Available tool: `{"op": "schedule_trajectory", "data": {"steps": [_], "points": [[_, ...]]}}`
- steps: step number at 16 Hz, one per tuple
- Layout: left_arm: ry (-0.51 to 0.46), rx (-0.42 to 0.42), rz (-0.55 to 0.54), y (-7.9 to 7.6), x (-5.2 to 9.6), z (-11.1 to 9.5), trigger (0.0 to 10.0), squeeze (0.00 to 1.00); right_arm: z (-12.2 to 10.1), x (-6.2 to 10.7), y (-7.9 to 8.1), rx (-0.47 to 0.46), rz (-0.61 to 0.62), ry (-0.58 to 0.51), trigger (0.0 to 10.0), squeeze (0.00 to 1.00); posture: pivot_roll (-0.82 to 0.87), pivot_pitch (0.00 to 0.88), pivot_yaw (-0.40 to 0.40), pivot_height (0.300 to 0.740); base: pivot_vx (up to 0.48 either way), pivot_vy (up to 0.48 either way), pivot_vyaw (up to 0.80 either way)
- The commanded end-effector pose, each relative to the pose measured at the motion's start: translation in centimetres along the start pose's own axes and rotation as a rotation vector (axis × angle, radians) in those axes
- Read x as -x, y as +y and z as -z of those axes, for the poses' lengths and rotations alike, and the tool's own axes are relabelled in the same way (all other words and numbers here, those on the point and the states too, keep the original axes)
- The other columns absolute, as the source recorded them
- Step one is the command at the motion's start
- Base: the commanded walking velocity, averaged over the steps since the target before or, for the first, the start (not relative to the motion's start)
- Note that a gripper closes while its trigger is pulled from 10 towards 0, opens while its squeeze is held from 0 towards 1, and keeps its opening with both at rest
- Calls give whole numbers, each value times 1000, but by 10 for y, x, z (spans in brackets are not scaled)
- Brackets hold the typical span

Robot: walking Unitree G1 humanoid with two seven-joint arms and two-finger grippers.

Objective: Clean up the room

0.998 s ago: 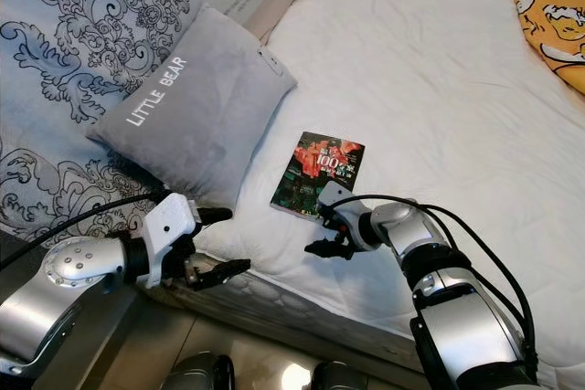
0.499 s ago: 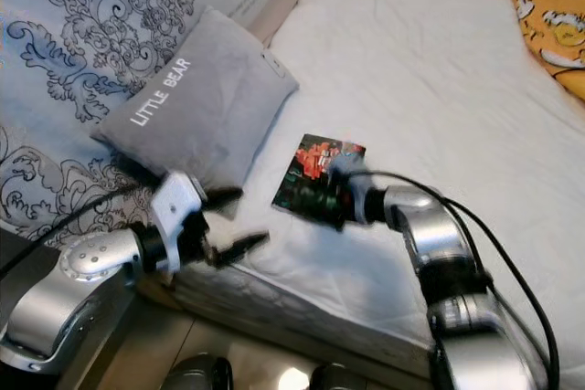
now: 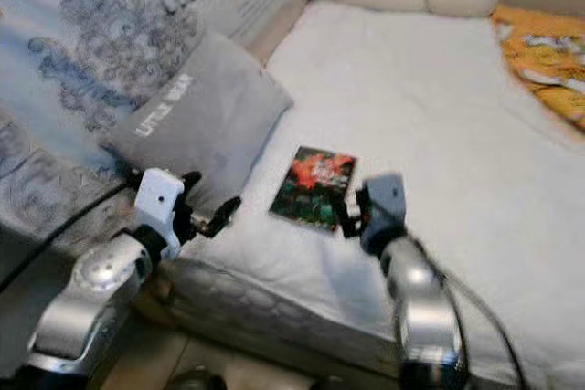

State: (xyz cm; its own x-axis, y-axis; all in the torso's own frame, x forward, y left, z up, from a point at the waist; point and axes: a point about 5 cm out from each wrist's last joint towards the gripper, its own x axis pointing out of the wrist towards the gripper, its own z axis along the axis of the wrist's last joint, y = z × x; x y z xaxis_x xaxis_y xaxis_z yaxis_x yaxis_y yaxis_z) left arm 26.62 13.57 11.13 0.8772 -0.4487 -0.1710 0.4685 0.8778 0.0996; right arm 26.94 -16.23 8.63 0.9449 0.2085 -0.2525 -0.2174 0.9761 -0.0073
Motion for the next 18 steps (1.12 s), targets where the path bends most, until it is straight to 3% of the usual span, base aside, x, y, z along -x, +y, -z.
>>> {"op": "schedule_trajectory", "data": {"steps": [1,5,7,10,18], "points": [[-5,-13,-15,0,-2,0,10000,0,-4,1,-2,28,37,-3,10000,0,35,5,14,740,0,-416,0],[-9,3,-94,5,-1,3,10000,0,-8,0,5,-43,37,-27,10000,0,41,0,0,740,0,-449,0],[-16,15,-152,9,0,6,10000,0,-10,4,-7,-119,168,-87,10000,0,41,0,-1,740,0,-448,0],[-13,11,-178,13,2,8,10000,0,2,11,-22,-85,258,-58,10000,0,40,0,-1,740,0,-450,0],[-29,2,-193,17,-1,6,10000,0,1,10,-25,-99,310,-56,10000,0,37,0,-2,740,0,-450,0]]}}
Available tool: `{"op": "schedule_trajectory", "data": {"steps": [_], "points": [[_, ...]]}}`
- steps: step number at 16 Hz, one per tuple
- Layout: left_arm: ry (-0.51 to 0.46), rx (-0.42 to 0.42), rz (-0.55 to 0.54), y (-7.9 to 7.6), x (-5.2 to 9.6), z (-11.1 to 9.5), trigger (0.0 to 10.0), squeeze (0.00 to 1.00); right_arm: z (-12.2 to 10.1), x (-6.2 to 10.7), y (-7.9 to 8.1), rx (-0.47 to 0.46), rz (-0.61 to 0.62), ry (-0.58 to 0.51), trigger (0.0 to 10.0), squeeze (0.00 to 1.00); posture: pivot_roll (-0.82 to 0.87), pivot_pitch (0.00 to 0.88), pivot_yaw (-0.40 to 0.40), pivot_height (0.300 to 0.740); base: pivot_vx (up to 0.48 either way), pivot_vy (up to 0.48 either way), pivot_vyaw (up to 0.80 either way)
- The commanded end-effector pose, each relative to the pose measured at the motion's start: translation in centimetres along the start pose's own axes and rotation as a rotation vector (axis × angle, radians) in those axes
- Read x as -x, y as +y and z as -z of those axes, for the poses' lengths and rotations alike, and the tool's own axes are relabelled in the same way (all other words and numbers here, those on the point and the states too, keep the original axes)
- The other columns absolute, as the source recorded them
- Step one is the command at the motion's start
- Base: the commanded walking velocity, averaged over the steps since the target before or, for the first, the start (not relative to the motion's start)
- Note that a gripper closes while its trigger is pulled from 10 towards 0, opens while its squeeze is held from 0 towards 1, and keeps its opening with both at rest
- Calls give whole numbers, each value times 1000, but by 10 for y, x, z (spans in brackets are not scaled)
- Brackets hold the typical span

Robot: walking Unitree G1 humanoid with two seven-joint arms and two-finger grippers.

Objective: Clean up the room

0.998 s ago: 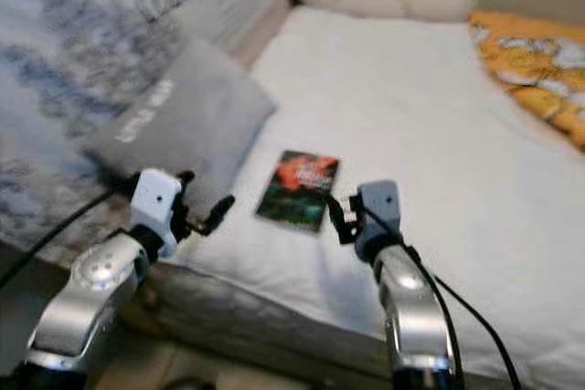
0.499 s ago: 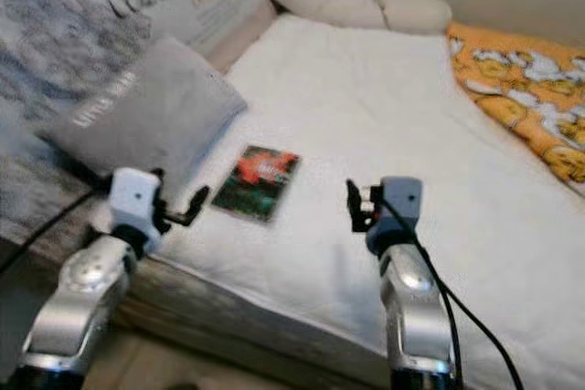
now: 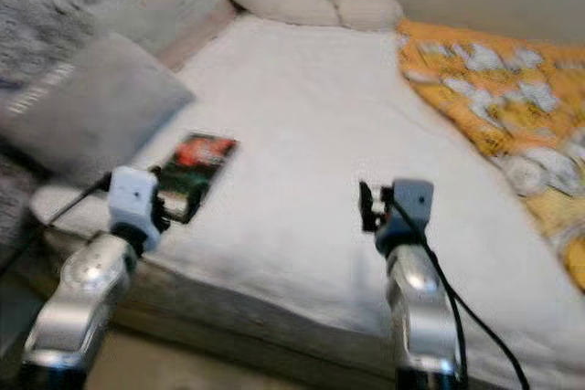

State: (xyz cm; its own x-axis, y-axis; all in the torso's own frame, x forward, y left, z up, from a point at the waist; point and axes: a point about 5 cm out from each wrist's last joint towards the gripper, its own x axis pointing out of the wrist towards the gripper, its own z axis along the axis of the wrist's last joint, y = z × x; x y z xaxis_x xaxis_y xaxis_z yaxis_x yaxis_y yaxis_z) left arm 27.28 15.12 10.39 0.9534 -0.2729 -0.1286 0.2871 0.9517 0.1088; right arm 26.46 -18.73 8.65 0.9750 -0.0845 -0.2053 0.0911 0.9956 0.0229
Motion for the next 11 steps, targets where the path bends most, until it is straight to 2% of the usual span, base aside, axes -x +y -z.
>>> {"op": "schedule_trajectory", "data": {"steps": [1,5,8,11], "points": [[-8,-18,1,1,-1,-3,10000,0,-1,0,-2,-22,25,-6,10000,0,37,0,-1,740,0,-454,0],[-6,-19,0,3,0,-3,10000,0,2,3,-8,-37,48,14,10000,0,34,5,4,740,0,-452,0],[-6,-19,2,2,0,-3,10000,0,-3,5,-2,-71,-10,-3,10000,0,36,8,4,740,0,-449,0],[-5,-19,-1,4,0,-4,10000,0,-4,5,2,-62,-14,-2,10000,0,37,11,2,740,0,-446,0]]}}
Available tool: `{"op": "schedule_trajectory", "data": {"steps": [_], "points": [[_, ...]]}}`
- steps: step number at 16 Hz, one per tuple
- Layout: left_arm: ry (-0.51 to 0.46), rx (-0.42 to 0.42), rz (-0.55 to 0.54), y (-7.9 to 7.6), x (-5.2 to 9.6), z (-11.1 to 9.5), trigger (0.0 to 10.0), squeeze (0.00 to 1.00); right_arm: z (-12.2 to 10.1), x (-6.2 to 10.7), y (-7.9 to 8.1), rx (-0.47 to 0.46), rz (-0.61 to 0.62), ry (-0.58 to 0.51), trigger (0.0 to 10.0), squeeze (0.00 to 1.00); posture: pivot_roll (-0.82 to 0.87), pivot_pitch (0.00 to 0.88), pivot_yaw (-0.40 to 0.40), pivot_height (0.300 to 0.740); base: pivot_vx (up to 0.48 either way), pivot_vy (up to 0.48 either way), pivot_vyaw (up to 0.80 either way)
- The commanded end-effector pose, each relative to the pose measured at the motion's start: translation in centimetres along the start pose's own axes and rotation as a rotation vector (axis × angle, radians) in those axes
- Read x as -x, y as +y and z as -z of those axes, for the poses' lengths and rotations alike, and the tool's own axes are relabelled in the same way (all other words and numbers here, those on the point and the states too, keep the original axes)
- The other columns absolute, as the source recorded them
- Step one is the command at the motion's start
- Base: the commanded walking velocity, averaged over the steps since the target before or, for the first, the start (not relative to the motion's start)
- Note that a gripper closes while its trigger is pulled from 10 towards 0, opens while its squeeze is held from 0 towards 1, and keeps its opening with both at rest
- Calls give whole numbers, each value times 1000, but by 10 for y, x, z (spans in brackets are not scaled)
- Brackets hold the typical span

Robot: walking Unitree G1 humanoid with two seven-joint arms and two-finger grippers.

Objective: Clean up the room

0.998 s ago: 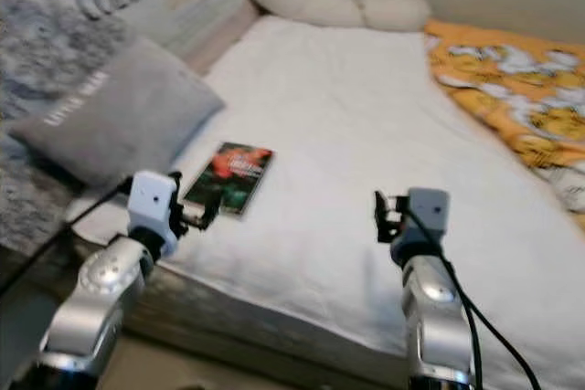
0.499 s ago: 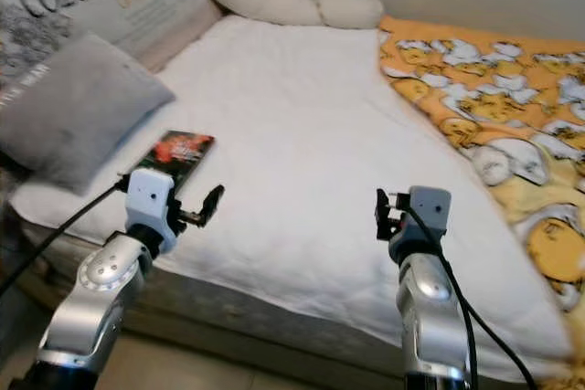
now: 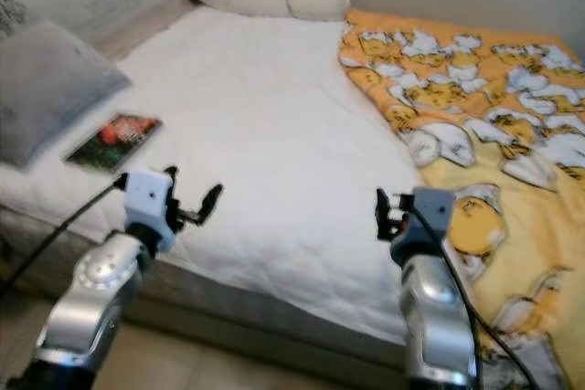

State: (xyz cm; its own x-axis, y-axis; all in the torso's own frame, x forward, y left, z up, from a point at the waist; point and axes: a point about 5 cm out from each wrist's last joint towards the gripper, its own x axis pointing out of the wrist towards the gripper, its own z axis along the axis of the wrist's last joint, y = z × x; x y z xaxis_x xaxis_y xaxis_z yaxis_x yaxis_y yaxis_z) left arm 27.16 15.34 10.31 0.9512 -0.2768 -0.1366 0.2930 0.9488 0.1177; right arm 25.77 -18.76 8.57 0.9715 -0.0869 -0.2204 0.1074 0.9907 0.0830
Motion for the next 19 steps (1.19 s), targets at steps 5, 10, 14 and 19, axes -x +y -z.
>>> {"op": "schedule_trajectory", "data": {"steps": [5,10,14,19], "points": [[-12,-14,-12,3,-1,-5,10000,0,-8,-5,5,3,-5,-33,10000,0,38,11,0,740,0,-443,0],[-33,14,-19,6,-4,-9,10000,0,-1,-6,3,-8,53,9,10000,0,40,8,5,740,0,-70,0],[-29,16,-12,8,-6,-11,10000,0,1,-6,4,-21,61,15,10000,0,41,6,12,740,0,416,-702],[-25,20,-39,9,-8,-12,10000,0,4,-7,-1,40,104,32,10000,0,43,8,12,740,0,188,-309]]}}
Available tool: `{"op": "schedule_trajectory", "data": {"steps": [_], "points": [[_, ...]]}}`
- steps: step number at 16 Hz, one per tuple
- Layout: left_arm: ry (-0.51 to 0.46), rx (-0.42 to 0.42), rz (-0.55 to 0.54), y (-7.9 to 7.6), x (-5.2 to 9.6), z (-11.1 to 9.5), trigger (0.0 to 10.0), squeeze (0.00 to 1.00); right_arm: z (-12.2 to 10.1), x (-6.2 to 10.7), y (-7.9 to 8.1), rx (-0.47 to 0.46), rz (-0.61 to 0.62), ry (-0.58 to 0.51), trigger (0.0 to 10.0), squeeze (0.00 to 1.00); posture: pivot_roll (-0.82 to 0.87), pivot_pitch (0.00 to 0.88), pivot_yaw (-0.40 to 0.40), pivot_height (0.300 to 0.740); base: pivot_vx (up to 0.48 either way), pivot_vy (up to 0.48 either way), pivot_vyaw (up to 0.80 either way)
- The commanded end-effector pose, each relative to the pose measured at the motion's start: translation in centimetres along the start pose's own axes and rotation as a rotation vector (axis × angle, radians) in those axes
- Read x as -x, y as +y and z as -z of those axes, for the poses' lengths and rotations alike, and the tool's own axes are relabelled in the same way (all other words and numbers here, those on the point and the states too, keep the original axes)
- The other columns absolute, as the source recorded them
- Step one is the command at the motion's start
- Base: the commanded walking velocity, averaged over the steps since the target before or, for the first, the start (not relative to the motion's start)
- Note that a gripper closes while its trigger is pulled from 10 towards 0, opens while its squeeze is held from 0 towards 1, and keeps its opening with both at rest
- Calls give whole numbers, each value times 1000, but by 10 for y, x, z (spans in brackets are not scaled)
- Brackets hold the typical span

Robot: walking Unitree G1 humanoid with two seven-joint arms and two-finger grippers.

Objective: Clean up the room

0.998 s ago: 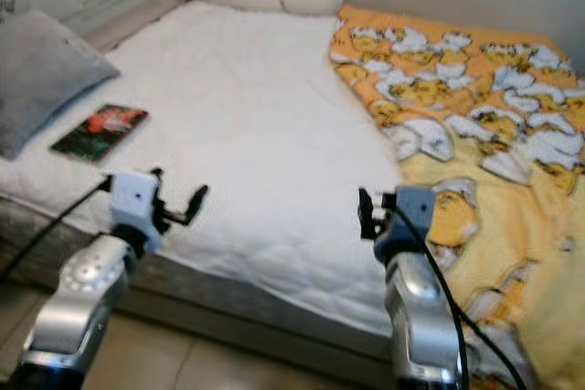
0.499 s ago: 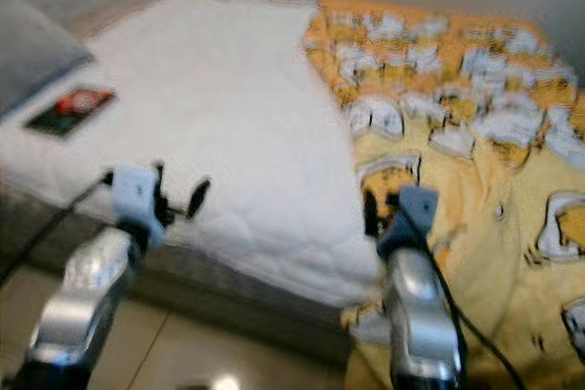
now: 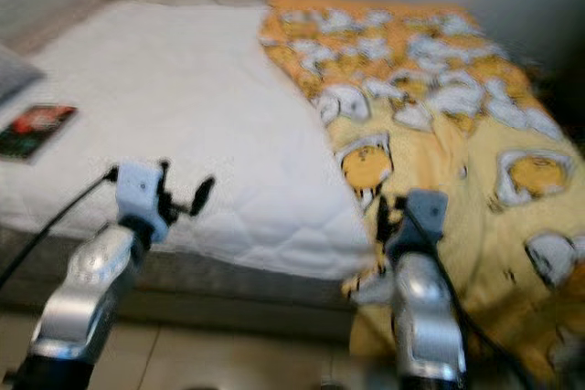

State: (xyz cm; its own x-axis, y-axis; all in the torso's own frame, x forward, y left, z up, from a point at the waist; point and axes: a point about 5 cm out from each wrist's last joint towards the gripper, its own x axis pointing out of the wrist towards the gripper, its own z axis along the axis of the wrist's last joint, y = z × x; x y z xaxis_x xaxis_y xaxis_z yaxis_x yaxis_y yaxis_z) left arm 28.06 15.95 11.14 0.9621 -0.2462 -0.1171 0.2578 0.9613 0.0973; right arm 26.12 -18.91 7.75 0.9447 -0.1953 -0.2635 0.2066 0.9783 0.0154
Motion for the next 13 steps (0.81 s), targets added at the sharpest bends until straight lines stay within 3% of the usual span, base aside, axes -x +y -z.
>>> {"op": "schedule_trajectory", "data": {"steps": [1,5,10,13], "points": [[-10,-5,-4,-1,-1,-4,10000,0,-2,-1,0,-9,-8,2,10000,0,44,10,10,740,0,0,0],[-9,-5,3,1,0,-4,10000,0,-1,-2,4,-8,-13,6,10000,0,52,11,6,740,0,0,0],[-6,-6,16,1,-1,-5,10000,0,-1,-3,3,-57,-11,10,10000,0,54,12,12,740,278,0,0],[-8,-8,21,0,-2,-5,10000,0,0,-4,2,-62,-6,13,10000,0,51,11,12,740,295,0,-760]]}}
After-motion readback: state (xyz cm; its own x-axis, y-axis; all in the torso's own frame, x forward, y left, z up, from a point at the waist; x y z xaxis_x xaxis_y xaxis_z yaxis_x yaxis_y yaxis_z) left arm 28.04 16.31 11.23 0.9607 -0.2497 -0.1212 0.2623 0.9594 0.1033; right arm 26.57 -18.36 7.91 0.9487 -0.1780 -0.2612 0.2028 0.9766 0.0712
